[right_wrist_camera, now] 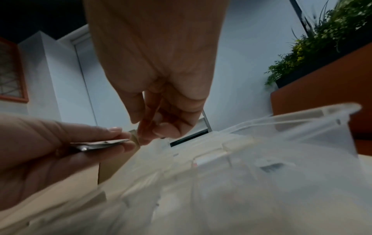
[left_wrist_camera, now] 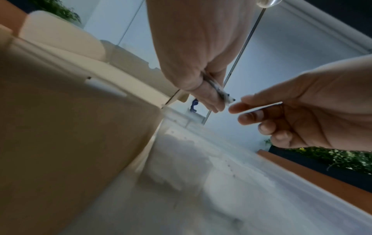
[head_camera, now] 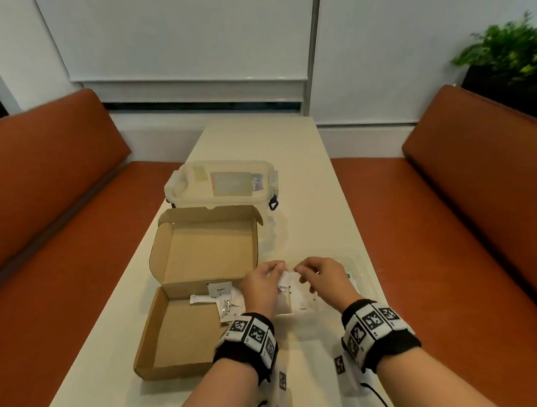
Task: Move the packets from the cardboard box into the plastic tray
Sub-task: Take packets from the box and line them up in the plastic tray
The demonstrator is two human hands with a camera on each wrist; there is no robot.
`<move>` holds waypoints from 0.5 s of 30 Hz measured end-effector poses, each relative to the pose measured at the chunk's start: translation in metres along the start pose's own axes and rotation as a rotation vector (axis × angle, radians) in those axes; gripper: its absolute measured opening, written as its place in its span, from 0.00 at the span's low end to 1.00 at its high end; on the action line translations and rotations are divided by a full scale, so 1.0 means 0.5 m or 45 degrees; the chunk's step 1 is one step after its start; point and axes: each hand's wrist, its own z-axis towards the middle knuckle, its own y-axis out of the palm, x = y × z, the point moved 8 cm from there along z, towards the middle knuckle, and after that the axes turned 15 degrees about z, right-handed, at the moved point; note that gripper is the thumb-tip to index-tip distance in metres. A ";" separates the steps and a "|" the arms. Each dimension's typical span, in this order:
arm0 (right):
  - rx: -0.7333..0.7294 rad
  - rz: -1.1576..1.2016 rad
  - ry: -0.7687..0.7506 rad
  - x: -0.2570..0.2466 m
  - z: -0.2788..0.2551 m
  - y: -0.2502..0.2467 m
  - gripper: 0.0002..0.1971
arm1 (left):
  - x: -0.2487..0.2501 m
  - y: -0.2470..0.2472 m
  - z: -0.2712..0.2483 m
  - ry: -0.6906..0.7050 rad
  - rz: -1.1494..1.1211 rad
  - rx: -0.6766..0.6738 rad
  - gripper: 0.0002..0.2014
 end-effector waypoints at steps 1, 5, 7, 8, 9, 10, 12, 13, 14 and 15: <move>0.004 0.033 0.004 -0.007 -0.001 -0.004 0.08 | 0.008 0.004 0.000 0.014 0.008 -0.022 0.07; 0.019 0.161 -0.002 -0.028 -0.005 -0.019 0.05 | 0.044 0.021 -0.005 0.061 -0.042 -0.093 0.06; 0.023 0.208 0.014 -0.031 -0.006 -0.024 0.08 | 0.056 0.036 -0.007 0.040 -0.117 -0.165 0.10; 0.029 0.222 0.023 -0.031 -0.006 -0.027 0.10 | 0.061 0.044 -0.009 0.019 -0.166 -0.203 0.11; 0.040 0.229 0.031 -0.030 -0.005 -0.031 0.11 | 0.066 0.051 -0.010 -0.004 -0.206 -0.244 0.11; 0.054 0.236 0.035 -0.027 -0.003 -0.037 0.12 | 0.069 0.058 -0.012 -0.020 -0.223 -0.286 0.13; 0.084 0.263 0.036 -0.024 0.002 -0.049 0.13 | 0.074 0.071 -0.016 -0.025 -0.229 -0.361 0.18; 0.100 0.276 0.035 -0.023 0.004 -0.056 0.13 | 0.077 0.077 -0.019 -0.028 -0.251 -0.392 0.21; 0.114 0.286 0.036 -0.021 0.006 -0.063 0.12 | 0.078 0.082 -0.021 -0.030 -0.277 -0.415 0.23; 0.125 0.296 0.042 -0.018 0.008 -0.068 0.12 | 0.078 0.086 -0.021 -0.028 -0.297 -0.430 0.24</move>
